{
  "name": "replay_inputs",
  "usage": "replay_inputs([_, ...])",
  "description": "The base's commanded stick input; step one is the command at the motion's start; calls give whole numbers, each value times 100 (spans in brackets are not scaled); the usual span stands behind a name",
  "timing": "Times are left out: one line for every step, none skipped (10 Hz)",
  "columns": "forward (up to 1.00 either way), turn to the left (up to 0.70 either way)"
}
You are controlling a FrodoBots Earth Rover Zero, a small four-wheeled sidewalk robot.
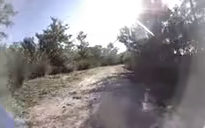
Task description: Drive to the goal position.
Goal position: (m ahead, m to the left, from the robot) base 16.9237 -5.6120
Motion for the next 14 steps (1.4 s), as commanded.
replay_inputs([70,0])
replay_inputs([70,0])
replay_inputs([70,0])
replay_inputs([70,0])
replay_inputs([70,0])
replay_inputs([70,0])
replay_inputs([70,0])
replay_inputs([70,0])
replay_inputs([70,0])
replay_inputs([70,0])
replay_inputs([70,0])
replay_inputs([70,0])
replay_inputs([70,0])
replay_inputs([70,0])
